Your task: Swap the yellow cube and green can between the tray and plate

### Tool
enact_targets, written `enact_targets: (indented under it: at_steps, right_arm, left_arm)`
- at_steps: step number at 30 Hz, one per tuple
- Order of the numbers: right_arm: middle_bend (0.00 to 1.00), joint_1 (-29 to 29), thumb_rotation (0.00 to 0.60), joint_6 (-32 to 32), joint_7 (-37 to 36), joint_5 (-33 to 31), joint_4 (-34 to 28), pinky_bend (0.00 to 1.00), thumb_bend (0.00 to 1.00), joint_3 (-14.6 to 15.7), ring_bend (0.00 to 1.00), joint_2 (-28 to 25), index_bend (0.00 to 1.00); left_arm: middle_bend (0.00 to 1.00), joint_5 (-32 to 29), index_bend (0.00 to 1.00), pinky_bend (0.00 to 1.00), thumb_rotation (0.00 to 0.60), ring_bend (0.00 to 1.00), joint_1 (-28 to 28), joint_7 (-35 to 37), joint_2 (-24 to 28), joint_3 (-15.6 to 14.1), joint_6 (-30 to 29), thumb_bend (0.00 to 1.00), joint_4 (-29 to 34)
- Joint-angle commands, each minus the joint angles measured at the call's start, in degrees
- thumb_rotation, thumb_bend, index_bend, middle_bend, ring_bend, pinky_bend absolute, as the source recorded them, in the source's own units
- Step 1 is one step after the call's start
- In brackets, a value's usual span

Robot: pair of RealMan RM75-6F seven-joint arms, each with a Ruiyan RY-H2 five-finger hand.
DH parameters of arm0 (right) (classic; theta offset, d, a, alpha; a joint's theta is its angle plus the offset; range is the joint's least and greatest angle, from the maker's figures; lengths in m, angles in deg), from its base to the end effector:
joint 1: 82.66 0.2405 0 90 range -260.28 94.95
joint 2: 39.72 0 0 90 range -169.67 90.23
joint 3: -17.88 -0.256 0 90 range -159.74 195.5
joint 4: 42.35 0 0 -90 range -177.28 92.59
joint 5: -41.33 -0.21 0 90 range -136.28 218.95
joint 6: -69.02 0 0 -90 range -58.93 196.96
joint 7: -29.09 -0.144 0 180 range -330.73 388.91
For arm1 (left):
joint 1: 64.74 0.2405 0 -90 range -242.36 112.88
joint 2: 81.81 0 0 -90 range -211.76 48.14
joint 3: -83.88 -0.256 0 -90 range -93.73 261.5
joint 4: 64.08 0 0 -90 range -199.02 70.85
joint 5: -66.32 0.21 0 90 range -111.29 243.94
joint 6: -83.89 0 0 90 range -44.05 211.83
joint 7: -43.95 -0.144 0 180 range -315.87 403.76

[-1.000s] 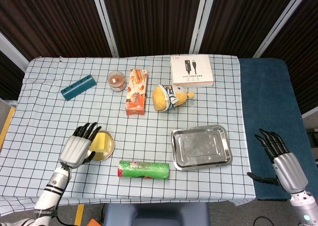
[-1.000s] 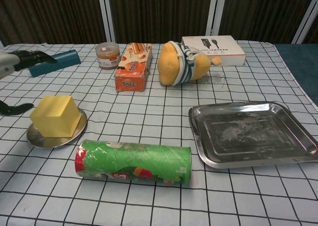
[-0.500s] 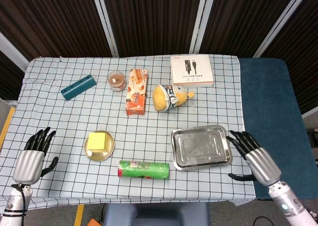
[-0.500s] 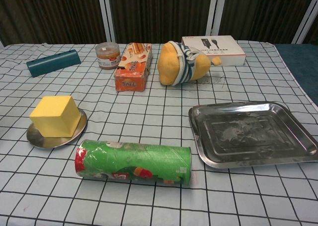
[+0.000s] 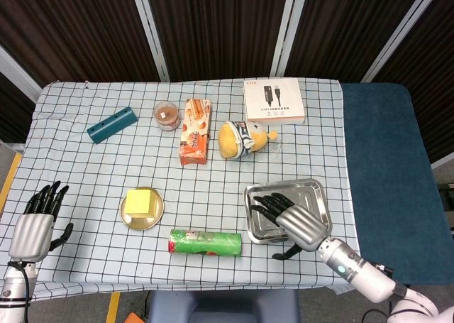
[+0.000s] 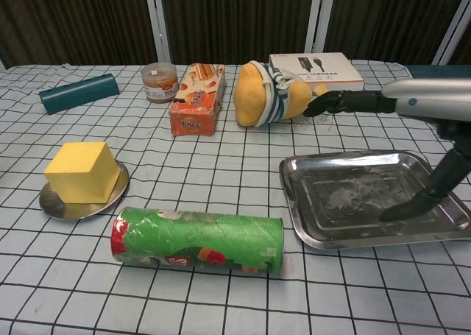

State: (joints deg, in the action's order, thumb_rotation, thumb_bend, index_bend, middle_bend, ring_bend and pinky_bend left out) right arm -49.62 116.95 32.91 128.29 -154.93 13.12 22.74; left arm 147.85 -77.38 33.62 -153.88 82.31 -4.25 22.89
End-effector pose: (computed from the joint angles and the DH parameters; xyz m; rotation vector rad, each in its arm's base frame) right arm -0.1425 -0.2478 0.0627 2.1835 -1.0646 0.9727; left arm -0.3032 0.2078 0.1228 -1.4532 -0.7586 -0.8450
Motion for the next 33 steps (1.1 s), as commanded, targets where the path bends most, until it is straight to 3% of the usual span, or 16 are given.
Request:
enact_targets:
  at_steps: [1, 7, 16, 22, 33]
  right_arm:
    - [0.00, 8.85, 0.600, -10.15, 8.21, -15.43, -2.55, 0.00, 0.02, -3.92, 0.00, 4.30, 0.03]
    - [0.02, 17.34, 0.600, -11.87, 16.38, -30.58, -2.33, 0.00, 0.02, -3.28, 0.00, 8.83, 0.10]
    - [0.08, 27.49, 0.600, -5.24, 27.81, -46.68, -1.34, 0.00, 0.02, 1.48, 0.04, 17.42, 0.18]
    - [0.11, 30.70, 0.600, 2.24, 33.45, -51.82, 1.04, 0.01, 0.02, 3.30, 0.07, 24.00, 0.21]
    - [0.20, 30.25, 0.600, 11.90, 36.98, -52.06, 6.60, 0.05, 0.02, 2.70, 0.15, 32.98, 0.34]
  left_arm:
    - [0.00, -0.07, 0.00, 0.15, 0.600, 0.00, 0.24, -0.12, 0.20, 0.42, 0.56, 0.37, 0.12]
    - [0.00, 0.99, 0.00, 0.16, 0.600, 0.00, 0.66, -0.11, 0.63, 0.70, 1.22, 0.37, 0.82]
    - [0.00, 0.39, 0.00, 0.17, 0.600, 0.00, 0.88, 0.39, 1.37, 1.40, 3.76, 0.37, 1.49]
    - [0.00, 0.24, 0.00, 0.17, 0.600, 0.00, 0.97, 1.09, 1.82, 1.66, 5.25, 0.37, 1.78]
    - [0.01, 0.43, 0.00, 0.19, 0.600, 0.00, 1.19, 2.64, 2.63, 2.05, 6.99, 0.37, 2.15]
